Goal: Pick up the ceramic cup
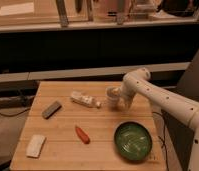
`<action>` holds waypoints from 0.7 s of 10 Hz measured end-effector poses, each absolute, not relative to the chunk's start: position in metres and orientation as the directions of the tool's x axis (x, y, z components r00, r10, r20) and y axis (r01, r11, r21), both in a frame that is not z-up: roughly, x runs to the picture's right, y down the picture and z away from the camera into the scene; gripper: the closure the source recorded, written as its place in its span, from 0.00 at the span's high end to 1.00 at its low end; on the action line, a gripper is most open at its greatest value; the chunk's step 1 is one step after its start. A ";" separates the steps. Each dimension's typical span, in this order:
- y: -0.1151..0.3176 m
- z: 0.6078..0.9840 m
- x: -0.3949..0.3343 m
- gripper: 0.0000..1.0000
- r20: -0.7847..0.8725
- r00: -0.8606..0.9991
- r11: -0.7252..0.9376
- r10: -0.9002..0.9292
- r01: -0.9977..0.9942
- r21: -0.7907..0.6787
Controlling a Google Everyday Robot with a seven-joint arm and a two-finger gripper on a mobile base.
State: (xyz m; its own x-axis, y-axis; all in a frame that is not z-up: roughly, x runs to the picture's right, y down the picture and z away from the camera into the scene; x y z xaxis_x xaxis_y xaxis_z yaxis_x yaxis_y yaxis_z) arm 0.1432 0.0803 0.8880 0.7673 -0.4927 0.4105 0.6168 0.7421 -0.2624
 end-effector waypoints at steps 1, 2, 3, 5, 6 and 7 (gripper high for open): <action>0.080 0.888 0.143 0.72 0.411 0.769 0.744 -0.490 0.615 -0.263; 0.080 0.889 0.144 0.68 0.411 0.769 0.745 -0.489 0.614 -0.263; 0.080 0.889 0.144 0.66 0.412 0.770 0.745 -0.487 0.612 -0.264; 0.080 0.890 0.145 0.60 0.412 0.772 0.748 -0.484 0.610 -0.264; 0.080 0.890 0.145 0.56 0.413 0.773 0.749 -0.482 0.608 -0.264; 0.080 0.890 0.145 0.56 0.413 0.774 0.750 -0.481 0.607 -0.264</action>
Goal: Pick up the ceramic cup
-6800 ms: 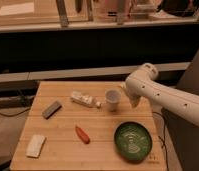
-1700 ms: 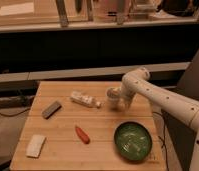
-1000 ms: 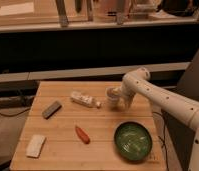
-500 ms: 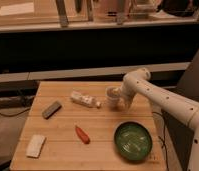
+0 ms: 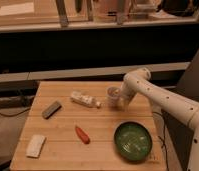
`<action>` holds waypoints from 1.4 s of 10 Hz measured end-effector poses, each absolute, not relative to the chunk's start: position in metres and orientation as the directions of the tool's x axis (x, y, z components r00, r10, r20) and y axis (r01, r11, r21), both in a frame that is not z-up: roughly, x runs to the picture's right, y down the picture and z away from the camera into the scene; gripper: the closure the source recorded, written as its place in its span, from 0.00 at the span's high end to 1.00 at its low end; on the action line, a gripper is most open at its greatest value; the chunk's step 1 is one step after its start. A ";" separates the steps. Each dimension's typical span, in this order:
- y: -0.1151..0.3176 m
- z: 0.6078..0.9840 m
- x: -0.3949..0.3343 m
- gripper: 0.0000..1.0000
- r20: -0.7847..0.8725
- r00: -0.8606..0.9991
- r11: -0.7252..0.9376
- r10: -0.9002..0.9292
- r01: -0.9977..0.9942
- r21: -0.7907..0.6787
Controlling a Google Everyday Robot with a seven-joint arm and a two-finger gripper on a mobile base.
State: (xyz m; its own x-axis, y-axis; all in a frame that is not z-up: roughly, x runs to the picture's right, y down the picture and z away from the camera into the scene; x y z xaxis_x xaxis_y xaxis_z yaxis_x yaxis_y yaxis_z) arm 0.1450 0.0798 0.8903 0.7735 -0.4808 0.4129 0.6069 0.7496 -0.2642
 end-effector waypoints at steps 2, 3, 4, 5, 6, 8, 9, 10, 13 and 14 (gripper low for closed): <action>0.080 0.890 0.145 0.44 0.414 0.772 0.748 -0.482 0.609 -0.264; 0.080 0.889 0.144 0.34 0.415 0.771 0.747 -0.483 0.610 -0.263; 0.080 0.888 0.145 0.22 0.416 0.769 0.746 -0.485 0.612 -0.263; 0.080 0.887 0.144 0.12 0.417 0.768 0.745 -0.486 0.614 -0.262; 0.080 0.886 0.144 0.05 0.419 0.766 0.743 -0.488 0.616 -0.261; 0.080 0.883 0.142 0.01 0.423 0.760 0.740 -0.493 0.622 -0.257; 0.080 0.881 0.142 0.01 0.424 0.758 0.738 -0.496 0.625 -0.255; 0.077 0.878 0.141 0.01 0.425 0.755 0.736 -0.500 0.628 -0.251; 0.059 0.857 0.137 0.01 0.427 0.745 0.730 -0.512 0.639 -0.241; 0.058 0.854 0.136 0.01 0.430 0.741 0.727 -0.516 0.644 -0.239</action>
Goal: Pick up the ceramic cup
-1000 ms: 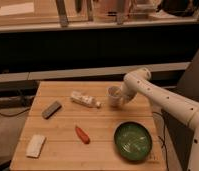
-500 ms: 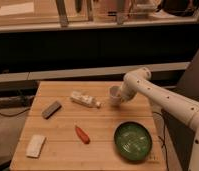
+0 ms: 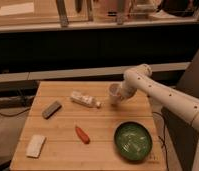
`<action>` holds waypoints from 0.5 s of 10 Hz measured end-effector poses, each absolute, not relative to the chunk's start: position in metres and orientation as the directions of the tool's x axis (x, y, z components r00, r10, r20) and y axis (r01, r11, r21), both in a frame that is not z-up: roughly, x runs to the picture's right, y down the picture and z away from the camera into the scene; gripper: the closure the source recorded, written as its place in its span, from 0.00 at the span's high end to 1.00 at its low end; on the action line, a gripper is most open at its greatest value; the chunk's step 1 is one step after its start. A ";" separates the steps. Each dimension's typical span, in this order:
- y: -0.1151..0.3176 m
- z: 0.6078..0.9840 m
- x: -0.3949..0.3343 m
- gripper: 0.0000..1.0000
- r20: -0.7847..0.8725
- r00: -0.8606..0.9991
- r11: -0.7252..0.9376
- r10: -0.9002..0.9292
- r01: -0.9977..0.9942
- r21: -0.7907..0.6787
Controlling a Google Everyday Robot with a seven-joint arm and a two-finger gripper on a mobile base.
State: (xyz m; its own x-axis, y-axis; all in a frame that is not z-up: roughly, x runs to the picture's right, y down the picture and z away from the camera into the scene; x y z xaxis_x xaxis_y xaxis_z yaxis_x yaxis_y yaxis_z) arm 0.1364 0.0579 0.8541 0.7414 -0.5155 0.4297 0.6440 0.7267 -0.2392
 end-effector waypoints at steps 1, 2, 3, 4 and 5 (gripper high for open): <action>0.058 0.854 0.135 0.01 0.432 0.738 0.724 -0.519 0.648 -0.237; 0.058 0.853 0.135 0.01 0.432 0.736 0.724 -0.520 0.649 -0.234; 0.052 0.847 0.133 0.01 0.435 0.734 0.724 -0.521 0.650 -0.231; 0.049 0.843 0.133 0.01 0.436 0.733 0.723 -0.522 0.651 -0.229; 0.047 0.840 0.131 0.01 0.439 0.731 0.723 -0.523 0.653 -0.227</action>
